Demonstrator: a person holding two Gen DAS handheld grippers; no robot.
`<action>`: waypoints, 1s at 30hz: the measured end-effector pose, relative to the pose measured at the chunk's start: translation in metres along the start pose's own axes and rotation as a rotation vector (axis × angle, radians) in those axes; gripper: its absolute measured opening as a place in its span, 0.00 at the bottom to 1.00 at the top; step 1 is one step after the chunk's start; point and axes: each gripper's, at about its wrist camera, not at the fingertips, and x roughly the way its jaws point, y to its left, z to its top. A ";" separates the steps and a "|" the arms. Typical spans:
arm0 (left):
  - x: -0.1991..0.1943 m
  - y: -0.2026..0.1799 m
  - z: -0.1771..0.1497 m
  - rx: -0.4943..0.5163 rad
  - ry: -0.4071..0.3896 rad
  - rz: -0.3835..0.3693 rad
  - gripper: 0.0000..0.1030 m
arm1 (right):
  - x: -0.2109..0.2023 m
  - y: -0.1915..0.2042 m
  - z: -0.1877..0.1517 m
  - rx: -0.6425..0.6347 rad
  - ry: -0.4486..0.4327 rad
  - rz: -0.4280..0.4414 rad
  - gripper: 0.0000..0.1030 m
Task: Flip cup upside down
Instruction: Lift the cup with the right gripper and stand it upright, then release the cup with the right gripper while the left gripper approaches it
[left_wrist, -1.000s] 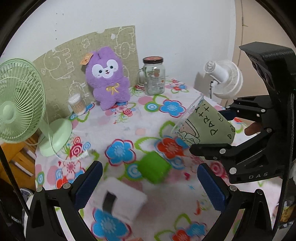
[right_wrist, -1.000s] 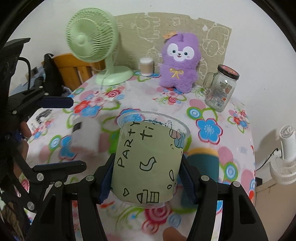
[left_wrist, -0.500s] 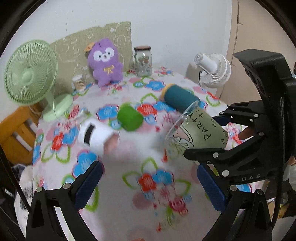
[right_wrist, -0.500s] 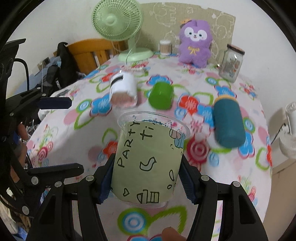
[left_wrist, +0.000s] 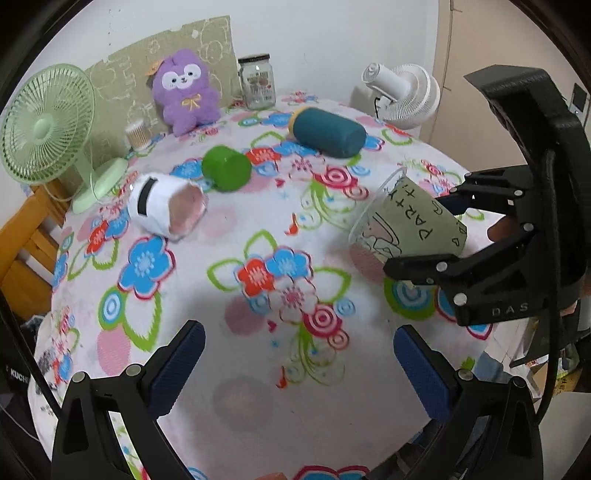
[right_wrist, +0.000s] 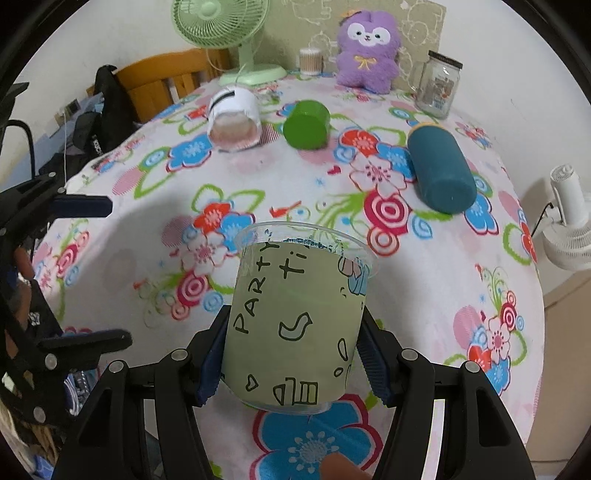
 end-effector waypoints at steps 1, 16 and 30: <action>0.001 -0.001 -0.002 -0.005 0.003 -0.005 1.00 | 0.002 0.000 -0.002 -0.001 0.003 -0.008 0.64; 0.006 0.001 -0.017 -0.127 0.014 -0.035 1.00 | 0.007 -0.010 -0.003 0.046 0.019 0.050 0.77; -0.009 -0.005 0.001 -0.332 -0.043 -0.128 1.00 | -0.059 -0.061 -0.011 0.104 -0.110 0.019 0.79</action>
